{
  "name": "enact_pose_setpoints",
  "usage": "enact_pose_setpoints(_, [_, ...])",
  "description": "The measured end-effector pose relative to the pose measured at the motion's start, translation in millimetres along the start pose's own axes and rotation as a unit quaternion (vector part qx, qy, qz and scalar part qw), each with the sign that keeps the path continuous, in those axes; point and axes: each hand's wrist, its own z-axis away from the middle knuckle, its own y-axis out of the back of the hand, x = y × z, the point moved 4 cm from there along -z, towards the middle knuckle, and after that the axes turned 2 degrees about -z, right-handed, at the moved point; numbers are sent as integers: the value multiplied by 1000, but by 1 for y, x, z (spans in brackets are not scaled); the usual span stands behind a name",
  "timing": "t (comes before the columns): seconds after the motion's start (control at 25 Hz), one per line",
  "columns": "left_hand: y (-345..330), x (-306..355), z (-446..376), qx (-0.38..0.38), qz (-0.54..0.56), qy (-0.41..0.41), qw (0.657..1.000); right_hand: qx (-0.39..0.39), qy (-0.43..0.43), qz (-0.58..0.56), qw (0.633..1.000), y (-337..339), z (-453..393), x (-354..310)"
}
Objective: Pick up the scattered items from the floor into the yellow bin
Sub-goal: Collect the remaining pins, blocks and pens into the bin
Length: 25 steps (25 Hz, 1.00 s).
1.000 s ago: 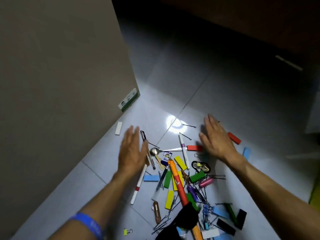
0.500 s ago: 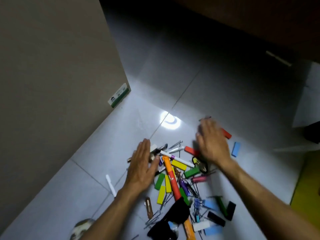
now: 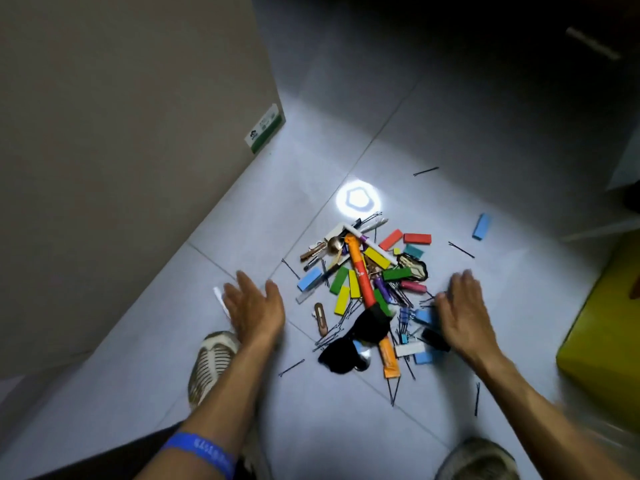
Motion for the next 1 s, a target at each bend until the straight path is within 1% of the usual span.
enact_pose_setpoints(0.04, [-12,0,12,-53,10,-39,998,-37,33,-7,999,-10,14,-5])
enact_pose_setpoints(0.08, [-23,5,25,-83,12,-112,990,-55,76,-26,995,-17,27,-15])
enact_pose_setpoints(0.12, [-28,13,37,-86,17,-189,978,-46,114,-47,991,-17,34,-24])
enact_pose_setpoints(0.16, [-29,17,42,-66,28,-245,967,-11,126,-67,990,-14,39,-27])
enact_pose_setpoints(0.2, [-23,20,41,-26,34,-257,966,44,97,-75,991,-7,42,-21])
enact_pose_setpoints(0.24, [-13,12,38,28,24,-226,974,89,27,-76,993,-1,48,-7])
enact_pose_setpoints(0.28, [-1,0,34,76,9,-169,983,109,-60,-74,990,3,58,12])
enact_pose_setpoints(0.32, [9,-13,27,101,-6,-103,990,87,-133,-52,986,2,72,31])
enact_pose_setpoints(0.36, [15,-25,22,100,-19,-48,994,29,-184,-21,982,-5,88,44])
enact_pose_setpoints(0.4, [17,-32,18,81,-20,-16,996,-31,-207,-15,978,-16,100,48])
enact_pose_setpoints(0.44, [13,-30,17,54,-12,-15,998,-58,-207,-51,975,-27,106,44])
enact_pose_setpoints(0.48, [4,-21,19,27,2,-40,999,-60,-190,-109,974,-34,104,33])
enact_pose_setpoints(0.56, [-17,1,31,-11,12,-128,992,-53,-123,-205,969,-41,86,3])
enact_pose_setpoints(0.64, [-32,15,45,-16,19,-193,981,-49,-92,-286,953,-40,67,-19])
enact_pose_setpoints(0.68, [-31,15,49,5,23,-200,979,-26,-91,-319,943,-39,62,-19])
enact_pose_setpoints(0.72, [-26,8,51,40,20,-185,982,8,-100,-339,936,-34,61,-13])
enact_pose_setpoints(0.76, [-18,-6,51,75,14,-145,986,45,-120,-343,931,-28,63,0])
enact_pose_setpoints(0.8, [-12,-25,49,92,15,-78,993,79,-150,-325,930,-23,66,17])
enact_pose_setpoints(0.84, [-11,-45,53,83,30,3,996,100,-186,-290,934,-20,70,33])
enact_pose_setpoints(0.88, [-15,-60,60,54,47,71,995,104,-217,-261,935,-20,72,42])
enact_pose_setpoints(0.92, [-23,-66,71,26,56,102,993,93,-227,-258,935,-22,73,43])
enact_pose_setpoints(0.96, [-33,-61,82,6,69,92,993,72,-211,-277,935,-27,71,33])
enact_pose_setpoints(1.0, [-44,-50,90,-15,101,55,993,46,-180,-305,934,-33,68,19])
